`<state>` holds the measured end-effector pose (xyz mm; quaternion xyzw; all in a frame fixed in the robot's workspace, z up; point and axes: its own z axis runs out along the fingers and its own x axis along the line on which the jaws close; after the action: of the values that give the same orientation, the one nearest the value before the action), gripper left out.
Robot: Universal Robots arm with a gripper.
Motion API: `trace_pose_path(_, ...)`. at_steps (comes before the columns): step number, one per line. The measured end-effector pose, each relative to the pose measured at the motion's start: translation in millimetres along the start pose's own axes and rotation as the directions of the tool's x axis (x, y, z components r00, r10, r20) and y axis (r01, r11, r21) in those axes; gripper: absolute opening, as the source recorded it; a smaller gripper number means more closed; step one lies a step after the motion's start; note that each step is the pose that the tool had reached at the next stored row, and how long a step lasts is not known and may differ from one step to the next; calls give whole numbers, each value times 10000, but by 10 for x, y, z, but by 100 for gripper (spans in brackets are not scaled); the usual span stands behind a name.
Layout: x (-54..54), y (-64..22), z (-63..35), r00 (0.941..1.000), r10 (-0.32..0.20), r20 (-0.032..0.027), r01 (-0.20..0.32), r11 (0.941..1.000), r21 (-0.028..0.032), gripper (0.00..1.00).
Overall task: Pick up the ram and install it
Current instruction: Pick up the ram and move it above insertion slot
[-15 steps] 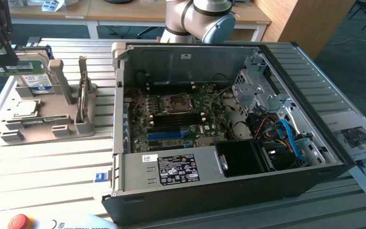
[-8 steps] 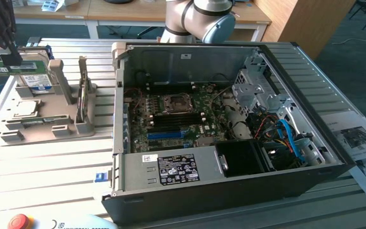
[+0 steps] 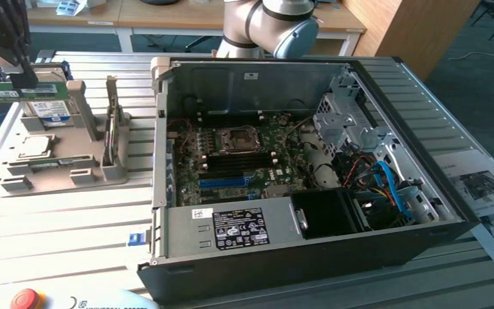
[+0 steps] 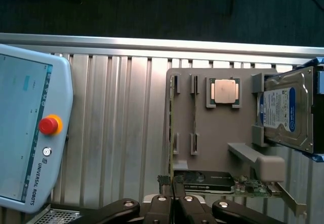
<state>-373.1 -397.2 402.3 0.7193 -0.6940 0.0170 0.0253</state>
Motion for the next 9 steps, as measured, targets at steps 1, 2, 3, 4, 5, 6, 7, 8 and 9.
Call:
trace_pose_path(1, 0, -12, 0, 10000, -1, 0, 1, 10000, -12, 12)
trace_pose_path(2, 1, -25, -1, 10000, -2, 0, 2, 10000, -23, 12)
trace_pose_path(3, 1, -38, 0, 10000, -2, 1, 2, 10000, -34, 12)
trace_pose_path(4, 2, -52, 0, 10000, -3, 2, 3, 10000, -45, 12)
trace_pose_path(5, 2, -66, -1, 10000, -3, 2, 3, 10000, -60, 12)
trace_pose_path(6, 3, -82, -1, 10000, -4, 3, 4, 10000, -74, 12)
trace_pose_path(7, 3, -98, -1, 10000, -5, 4, 5, 10000, -88, 12)
trace_pose_path(8, 4, -114, -1, 10000, -6, 4, 6, 9999, -102, 12)
trace_pose_path(9, 5, -131, -2, 10000, -7, 4, 8, 9999, -119, 12)
